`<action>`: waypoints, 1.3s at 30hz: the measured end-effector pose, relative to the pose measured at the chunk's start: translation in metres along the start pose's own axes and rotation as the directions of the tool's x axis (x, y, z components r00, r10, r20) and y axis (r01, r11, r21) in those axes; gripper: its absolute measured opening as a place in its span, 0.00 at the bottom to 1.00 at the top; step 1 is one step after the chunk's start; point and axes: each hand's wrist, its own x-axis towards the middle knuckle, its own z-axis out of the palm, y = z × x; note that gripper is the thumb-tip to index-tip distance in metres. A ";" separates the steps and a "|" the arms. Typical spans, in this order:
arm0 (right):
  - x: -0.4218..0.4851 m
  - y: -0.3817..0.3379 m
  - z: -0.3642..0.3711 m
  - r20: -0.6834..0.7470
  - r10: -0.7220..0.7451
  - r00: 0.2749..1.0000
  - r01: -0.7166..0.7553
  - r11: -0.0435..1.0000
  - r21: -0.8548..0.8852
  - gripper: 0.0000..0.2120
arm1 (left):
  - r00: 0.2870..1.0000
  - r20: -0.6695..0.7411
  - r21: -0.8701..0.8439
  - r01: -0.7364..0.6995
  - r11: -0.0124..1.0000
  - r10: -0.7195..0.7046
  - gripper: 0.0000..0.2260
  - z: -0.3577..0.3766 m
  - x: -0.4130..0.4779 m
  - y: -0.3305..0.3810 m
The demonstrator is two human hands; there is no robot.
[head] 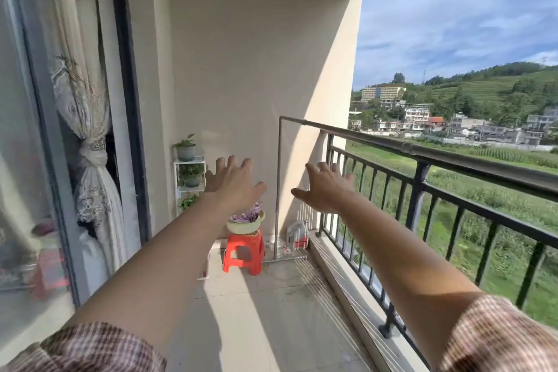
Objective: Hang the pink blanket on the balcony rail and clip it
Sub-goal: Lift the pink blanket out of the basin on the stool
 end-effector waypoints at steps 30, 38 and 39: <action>0.613 -0.089 0.313 0.107 0.048 0.993 -0.057 0.995 0.084 0.32 | 0.993 0.111 0.002 0.051 0.999 -0.051 0.25 0.326 0.569 -0.244; 0.757 -0.088 0.433 0.200 0.060 0.978 -0.079 0.993 0.088 0.32 | 0.971 0.235 0.044 0.030 0.999 -0.039 0.26 0.452 0.695 -0.302; 0.777 -0.085 0.451 0.211 0.056 0.976 -0.077 0.993 0.090 0.32 | 0.968 0.246 0.044 0.030 0.999 -0.040 0.26 0.470 0.713 -0.307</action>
